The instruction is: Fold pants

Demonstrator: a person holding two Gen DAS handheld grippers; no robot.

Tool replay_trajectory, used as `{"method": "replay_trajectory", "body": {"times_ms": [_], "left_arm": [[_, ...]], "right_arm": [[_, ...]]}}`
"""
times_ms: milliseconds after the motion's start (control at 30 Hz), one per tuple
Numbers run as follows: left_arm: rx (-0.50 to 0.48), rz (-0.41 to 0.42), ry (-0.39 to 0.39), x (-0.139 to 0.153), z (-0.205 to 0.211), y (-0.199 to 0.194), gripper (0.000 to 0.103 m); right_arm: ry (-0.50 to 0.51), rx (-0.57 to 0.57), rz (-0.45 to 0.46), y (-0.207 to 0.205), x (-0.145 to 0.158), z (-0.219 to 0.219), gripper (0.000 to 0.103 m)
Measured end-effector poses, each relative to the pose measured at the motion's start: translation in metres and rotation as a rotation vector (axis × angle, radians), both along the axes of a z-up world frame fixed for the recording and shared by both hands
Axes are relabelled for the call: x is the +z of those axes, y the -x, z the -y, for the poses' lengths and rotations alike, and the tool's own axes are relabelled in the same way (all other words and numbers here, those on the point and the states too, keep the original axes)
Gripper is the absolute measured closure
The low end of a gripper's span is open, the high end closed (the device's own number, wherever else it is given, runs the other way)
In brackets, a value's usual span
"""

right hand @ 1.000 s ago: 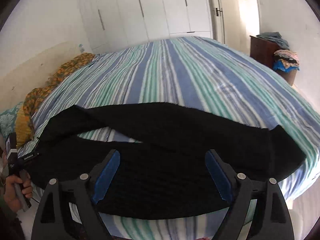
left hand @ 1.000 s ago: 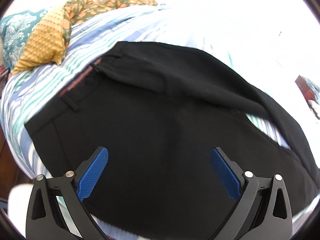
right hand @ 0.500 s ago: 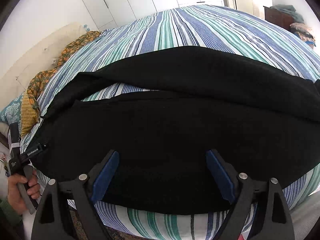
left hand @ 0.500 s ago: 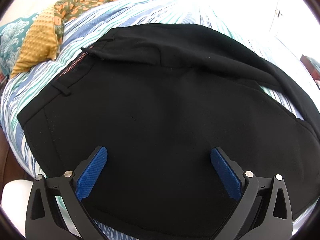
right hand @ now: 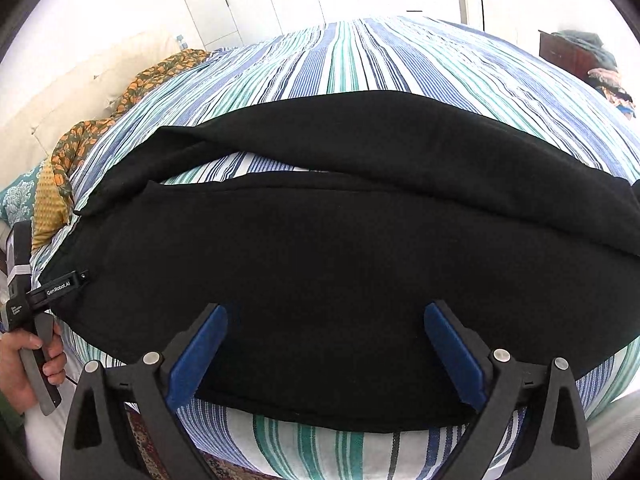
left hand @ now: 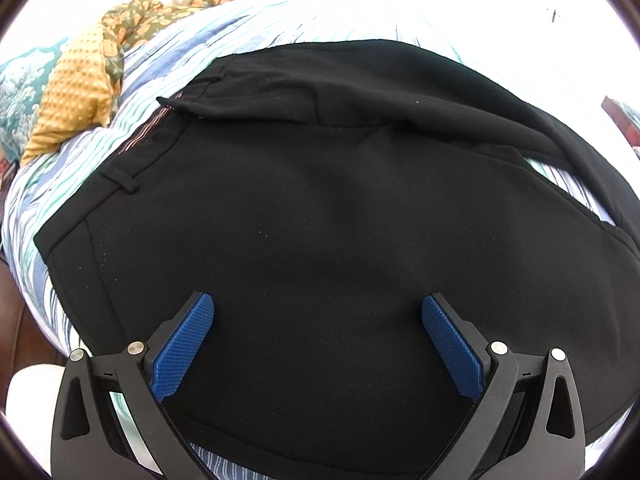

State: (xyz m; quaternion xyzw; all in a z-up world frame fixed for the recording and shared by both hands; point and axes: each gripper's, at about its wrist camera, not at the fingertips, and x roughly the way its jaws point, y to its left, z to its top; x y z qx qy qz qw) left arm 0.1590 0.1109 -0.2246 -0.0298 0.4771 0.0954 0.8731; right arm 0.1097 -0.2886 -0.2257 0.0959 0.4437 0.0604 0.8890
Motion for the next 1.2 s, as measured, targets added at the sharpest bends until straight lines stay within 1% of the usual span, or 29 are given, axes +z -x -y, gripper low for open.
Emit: {"method": "replay_trajectory", "body": {"times_ms": [133, 233, 467, 533, 567, 600, 667, 733, 767, 833, 933, 1000, 1100, 1133, 1167, 1200], "left_arm": [[-0.004, 0.0, -0.002, 0.0, 0.0, 0.0, 0.0], [-0.007, -0.002, 0.002, 0.0, 0.0, 0.001, 0.0], [-0.022, -0.001, 0.004, 0.0, 0.0, 0.003, 0.0], [-0.026, -0.002, 0.005, 0.0, 0.0, 0.003, 0.0], [-0.026, -0.003, 0.006, 0.0, 0.001, 0.003, 0.0], [-0.025, -0.005, 0.006, 0.0, 0.001, 0.003, 0.0], [-0.022, -0.008, 0.003, 0.0, 0.002, 0.003, 0.0], [-0.018, -0.007, -0.001, 0.0, 0.002, 0.002, 0.0], [-0.017, -0.006, -0.002, 0.0, 0.002, 0.002, 0.0], [-0.016, -0.005, -0.004, 0.0, 0.002, 0.002, 0.0], [-0.022, -0.001, -0.002, 0.001, 0.001, 0.003, 0.0], [-0.024, 0.001, -0.003, 0.001, 0.001, 0.003, 0.0], [-0.025, -0.003, -0.004, 0.001, 0.001, 0.003, 0.0], [-0.03, -0.015, -0.002, 0.003, 0.001, 0.003, 0.0], [-0.038, -0.038, 0.006, 0.007, 0.0, 0.001, 0.001], [-0.043, -0.06, 0.03, 0.013, -0.003, -0.001, 0.001]], "right_arm": [[0.01, 0.006, 0.001, -0.001, 0.0, -0.004, 0.001], [0.021, 0.007, 0.001, -0.001, 0.0, -0.005, 0.0], [0.011, -0.008, -0.009, -0.003, -0.002, -0.004, 0.0], [0.023, 0.001, -0.018, -0.003, 0.004, -0.005, 0.001], [0.01, -0.01, -0.005, 0.0, 0.012, -0.002, 0.001], [-0.039, -0.026, 0.028, 0.007, 0.02, 0.003, 0.001], [-0.203, -0.054, 0.082, 0.022, 0.033, 0.017, 0.001], [-0.356, -0.085, 0.101, 0.033, 0.034, 0.033, 0.001], [-0.41, -0.116, 0.101, 0.036, 0.031, 0.043, 0.001], [-0.485, -0.224, 0.092, 0.037, 0.024, 0.072, 0.001], [-0.593, -0.426, 0.109, 0.037, 0.012, 0.128, 0.005], [-0.645, -0.535, 0.13, 0.034, 0.007, 0.162, 0.009], [-0.657, -0.715, 0.134, 0.03, 0.0, 0.203, 0.024], [-0.67, -0.752, 0.13, 0.028, -0.003, 0.211, 0.035], [-0.659, -0.773, 0.107, 0.022, -0.005, 0.217, 0.06], [-0.616, -0.781, 0.068, 0.016, -0.006, 0.221, 0.079]]}}
